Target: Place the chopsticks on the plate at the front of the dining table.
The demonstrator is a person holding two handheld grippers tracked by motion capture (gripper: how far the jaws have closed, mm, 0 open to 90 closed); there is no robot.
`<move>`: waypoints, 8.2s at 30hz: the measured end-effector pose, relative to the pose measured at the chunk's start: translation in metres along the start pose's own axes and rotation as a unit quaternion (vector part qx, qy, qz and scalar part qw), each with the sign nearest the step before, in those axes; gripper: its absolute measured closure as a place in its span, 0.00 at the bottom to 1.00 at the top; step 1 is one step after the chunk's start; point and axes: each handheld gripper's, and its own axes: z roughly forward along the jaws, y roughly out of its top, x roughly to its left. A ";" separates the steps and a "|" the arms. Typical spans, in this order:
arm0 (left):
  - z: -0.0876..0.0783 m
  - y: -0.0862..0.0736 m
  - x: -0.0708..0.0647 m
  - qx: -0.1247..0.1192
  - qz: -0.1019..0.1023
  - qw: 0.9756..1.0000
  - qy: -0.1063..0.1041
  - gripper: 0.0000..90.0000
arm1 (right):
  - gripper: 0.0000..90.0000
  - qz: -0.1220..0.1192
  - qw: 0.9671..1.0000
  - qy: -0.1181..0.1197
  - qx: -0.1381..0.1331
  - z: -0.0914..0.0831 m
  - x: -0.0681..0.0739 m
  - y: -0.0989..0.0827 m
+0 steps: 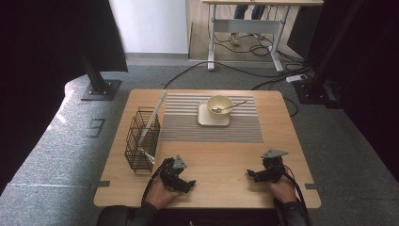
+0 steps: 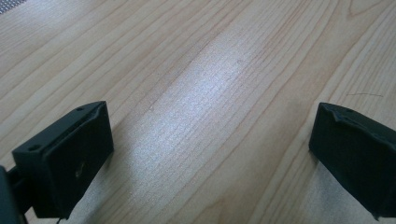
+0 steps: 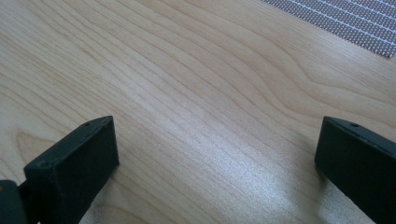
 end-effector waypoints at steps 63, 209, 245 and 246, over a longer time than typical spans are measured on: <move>-0.002 -0.002 -0.008 0.001 0.002 1.000 -0.001 0.00 | 0.00 -0.036 0.994 0.093 -0.042 -0.020 0.047 0.095; -0.003 -0.003 -0.014 0.001 0.009 1.000 -0.009 0.00 | 0.91 -0.185 0.953 0.233 -0.064 0.014 0.208 0.286; -0.003 -0.003 -0.014 0.001 0.009 1.000 -0.010 0.00 | 0.91 -0.157 0.961 0.197 -0.117 -0.098 0.140 0.298; -0.003 -0.003 -0.014 0.001 0.009 1.000 -0.010 0.00 | 0.91 -0.155 0.961 0.194 -0.117 -0.100 0.136 0.296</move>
